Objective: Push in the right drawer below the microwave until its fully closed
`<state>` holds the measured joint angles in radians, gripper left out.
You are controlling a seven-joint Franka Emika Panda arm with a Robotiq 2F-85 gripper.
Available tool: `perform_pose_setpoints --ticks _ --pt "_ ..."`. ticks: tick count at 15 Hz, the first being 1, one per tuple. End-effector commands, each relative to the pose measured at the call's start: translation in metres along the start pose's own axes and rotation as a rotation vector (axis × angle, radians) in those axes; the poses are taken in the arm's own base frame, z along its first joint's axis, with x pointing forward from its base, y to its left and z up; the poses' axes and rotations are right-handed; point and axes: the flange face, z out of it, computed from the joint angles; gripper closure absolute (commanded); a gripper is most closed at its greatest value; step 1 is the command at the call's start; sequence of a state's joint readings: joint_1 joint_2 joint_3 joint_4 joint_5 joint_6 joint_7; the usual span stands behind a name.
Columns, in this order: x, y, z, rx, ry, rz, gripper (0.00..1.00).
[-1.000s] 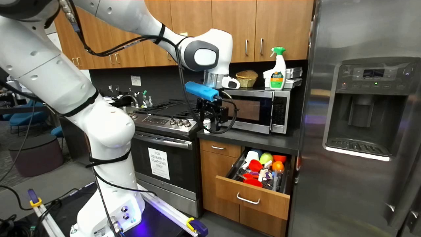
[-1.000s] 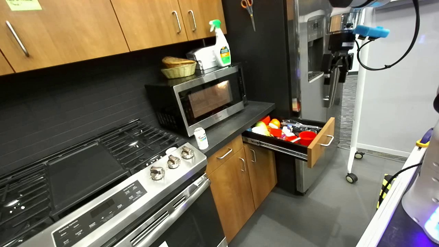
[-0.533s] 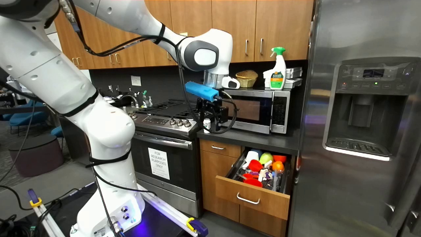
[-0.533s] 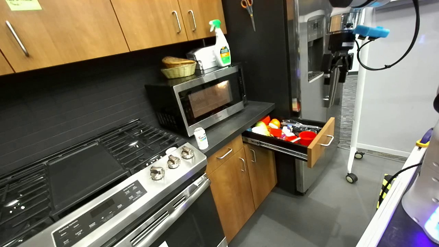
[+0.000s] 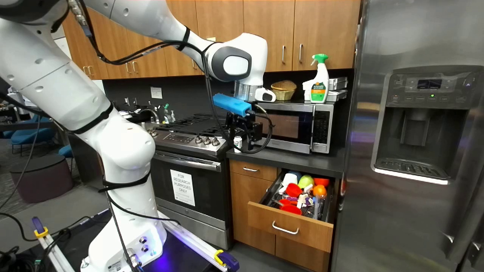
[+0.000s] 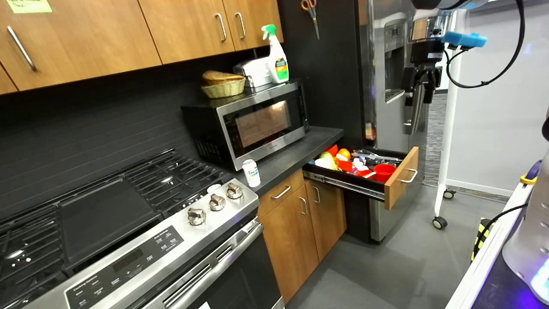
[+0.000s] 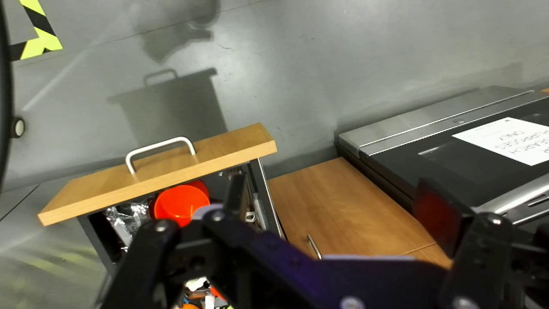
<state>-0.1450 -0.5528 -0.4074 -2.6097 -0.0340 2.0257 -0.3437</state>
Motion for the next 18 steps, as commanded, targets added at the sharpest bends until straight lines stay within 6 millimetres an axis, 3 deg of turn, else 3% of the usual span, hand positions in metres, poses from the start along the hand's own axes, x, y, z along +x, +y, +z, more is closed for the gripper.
perform_pose_setpoints --ticks 1,10,18 --pt "0.000 0.000 0.000 0.000 -0.001 0.000 0.00" --pt "0.000 0.003 0.009 -0.037 0.014 -0.007 0.00" --pt "0.003 0.031 0.014 -0.120 0.036 0.001 0.00"
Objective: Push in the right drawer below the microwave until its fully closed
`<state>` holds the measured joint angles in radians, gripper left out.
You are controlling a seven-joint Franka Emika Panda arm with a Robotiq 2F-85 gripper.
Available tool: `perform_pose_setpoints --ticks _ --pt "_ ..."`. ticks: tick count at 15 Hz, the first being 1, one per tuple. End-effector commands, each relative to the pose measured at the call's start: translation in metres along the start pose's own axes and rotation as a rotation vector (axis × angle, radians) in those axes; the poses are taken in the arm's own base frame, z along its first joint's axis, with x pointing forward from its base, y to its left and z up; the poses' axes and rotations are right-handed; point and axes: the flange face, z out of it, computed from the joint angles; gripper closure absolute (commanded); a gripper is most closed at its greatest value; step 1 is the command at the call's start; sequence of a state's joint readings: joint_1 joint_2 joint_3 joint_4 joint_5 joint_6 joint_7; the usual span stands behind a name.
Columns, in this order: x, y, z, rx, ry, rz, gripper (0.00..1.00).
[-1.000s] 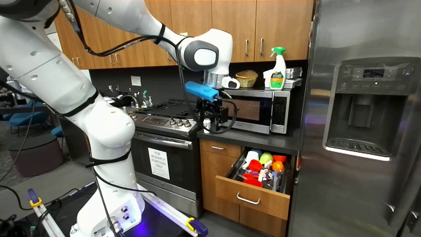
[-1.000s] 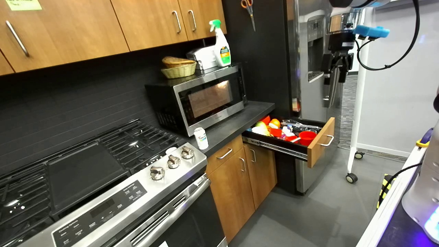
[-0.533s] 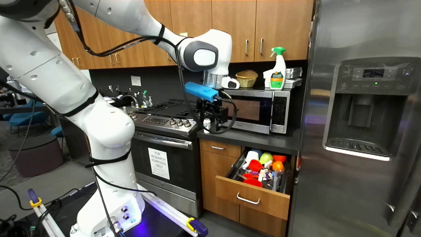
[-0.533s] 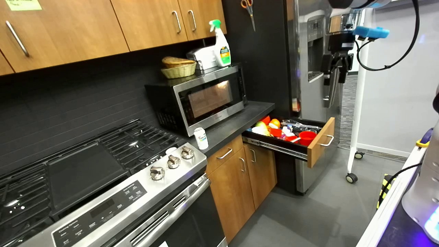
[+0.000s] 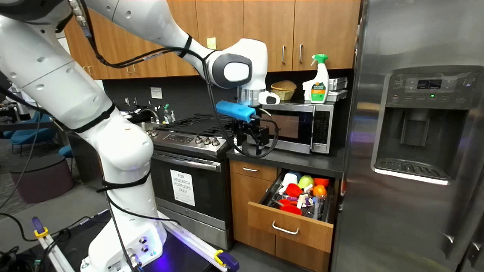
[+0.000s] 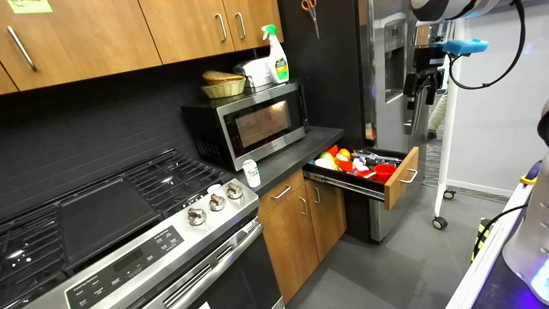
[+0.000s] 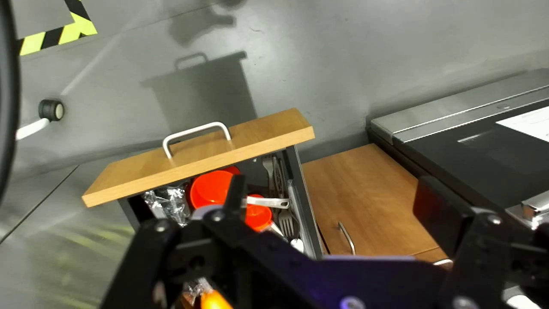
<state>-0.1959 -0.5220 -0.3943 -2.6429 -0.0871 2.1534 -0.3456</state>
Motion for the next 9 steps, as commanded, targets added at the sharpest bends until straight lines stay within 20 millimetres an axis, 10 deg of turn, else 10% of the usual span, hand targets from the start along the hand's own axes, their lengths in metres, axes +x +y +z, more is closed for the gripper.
perform_pose_setpoints --ticks 1,9 --pt "0.001 0.017 0.005 -0.049 -0.023 -0.019 0.00" --pt "-0.017 0.059 0.019 -0.131 -0.072 -0.018 0.00"
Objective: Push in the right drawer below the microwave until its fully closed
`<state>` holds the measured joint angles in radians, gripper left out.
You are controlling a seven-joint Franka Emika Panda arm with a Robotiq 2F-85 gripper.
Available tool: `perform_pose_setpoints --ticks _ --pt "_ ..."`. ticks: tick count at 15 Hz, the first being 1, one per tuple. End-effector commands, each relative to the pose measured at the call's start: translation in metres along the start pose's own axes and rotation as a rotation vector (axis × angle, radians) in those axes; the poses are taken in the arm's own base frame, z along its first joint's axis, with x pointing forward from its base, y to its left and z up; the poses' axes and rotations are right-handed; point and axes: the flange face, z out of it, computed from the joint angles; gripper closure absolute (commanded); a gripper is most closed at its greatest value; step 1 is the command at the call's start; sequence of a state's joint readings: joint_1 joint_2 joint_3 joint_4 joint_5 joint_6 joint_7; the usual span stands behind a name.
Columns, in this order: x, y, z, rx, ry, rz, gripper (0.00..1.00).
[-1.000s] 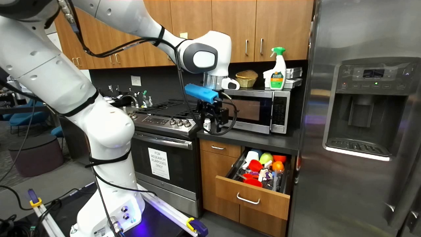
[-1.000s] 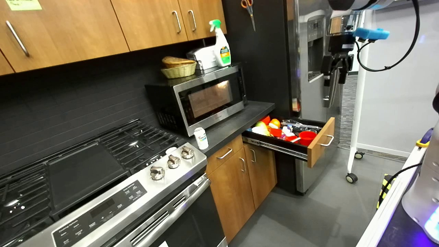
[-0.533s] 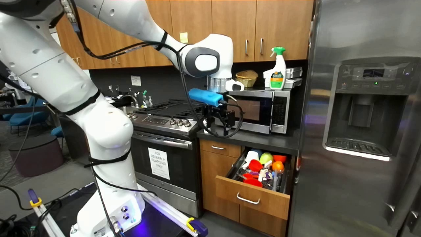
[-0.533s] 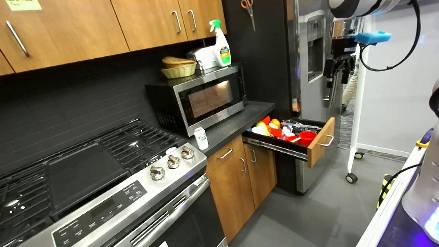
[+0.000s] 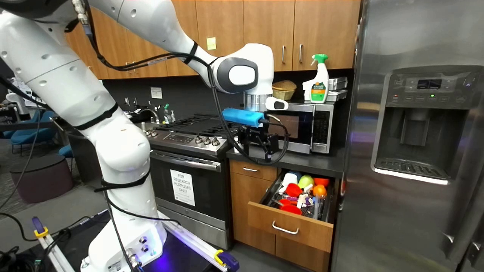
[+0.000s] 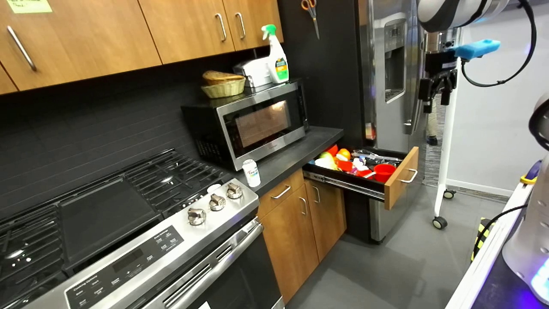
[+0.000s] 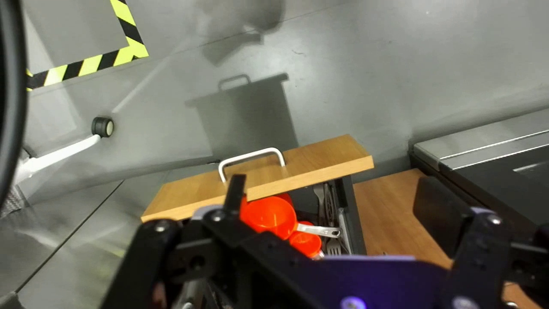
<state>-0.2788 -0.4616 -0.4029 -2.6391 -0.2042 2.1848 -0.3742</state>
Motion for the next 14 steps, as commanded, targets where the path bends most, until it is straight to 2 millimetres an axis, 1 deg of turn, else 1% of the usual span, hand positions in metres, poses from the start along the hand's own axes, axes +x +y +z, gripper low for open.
perform_pose_setpoints --ticks 1,5,8,11,14 --pt "-0.007 0.023 0.010 -0.039 -0.020 -0.022 0.00" --pt "-0.022 0.039 0.025 -0.010 0.024 -0.042 0.00" --pt "-0.034 0.047 0.039 0.016 0.026 -0.056 0.00" --pt "-0.045 0.054 0.048 0.028 0.030 -0.104 0.00" --pt "-0.058 0.057 0.059 0.019 0.038 -0.134 0.00"
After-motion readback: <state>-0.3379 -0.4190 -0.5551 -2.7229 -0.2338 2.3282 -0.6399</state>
